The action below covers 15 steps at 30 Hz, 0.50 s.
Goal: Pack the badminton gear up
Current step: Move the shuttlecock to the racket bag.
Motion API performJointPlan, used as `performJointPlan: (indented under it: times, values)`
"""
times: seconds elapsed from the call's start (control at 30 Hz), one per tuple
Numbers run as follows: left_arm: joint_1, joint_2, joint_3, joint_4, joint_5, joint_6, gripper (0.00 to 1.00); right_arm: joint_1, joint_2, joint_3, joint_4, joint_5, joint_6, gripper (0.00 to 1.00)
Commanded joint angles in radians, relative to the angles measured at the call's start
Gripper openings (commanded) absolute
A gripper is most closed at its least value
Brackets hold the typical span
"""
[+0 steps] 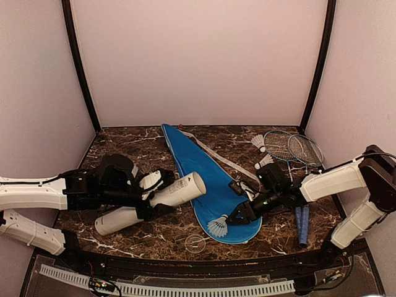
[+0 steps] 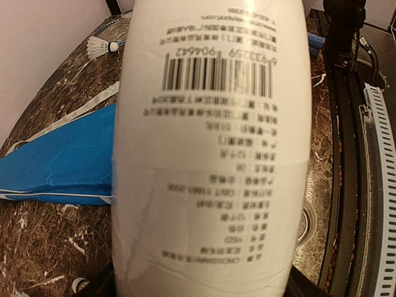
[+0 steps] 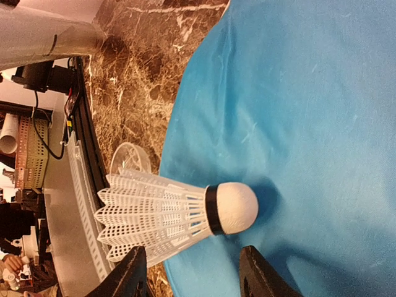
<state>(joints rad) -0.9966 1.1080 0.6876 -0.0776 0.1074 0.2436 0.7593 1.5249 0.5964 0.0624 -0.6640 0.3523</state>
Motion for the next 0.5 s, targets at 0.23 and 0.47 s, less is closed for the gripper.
performJointPlan:
  times: [0.23,0.47]
  values:
    - [0.006,0.003,0.023,0.016,-0.005,0.010,0.70,0.056,-0.139,-0.047,-0.028,0.002,0.057,0.53]
    - [0.006,0.000,0.023,0.015,-0.007,0.013,0.70,0.027,-0.161,-0.030,0.008,0.088,0.057,0.60]
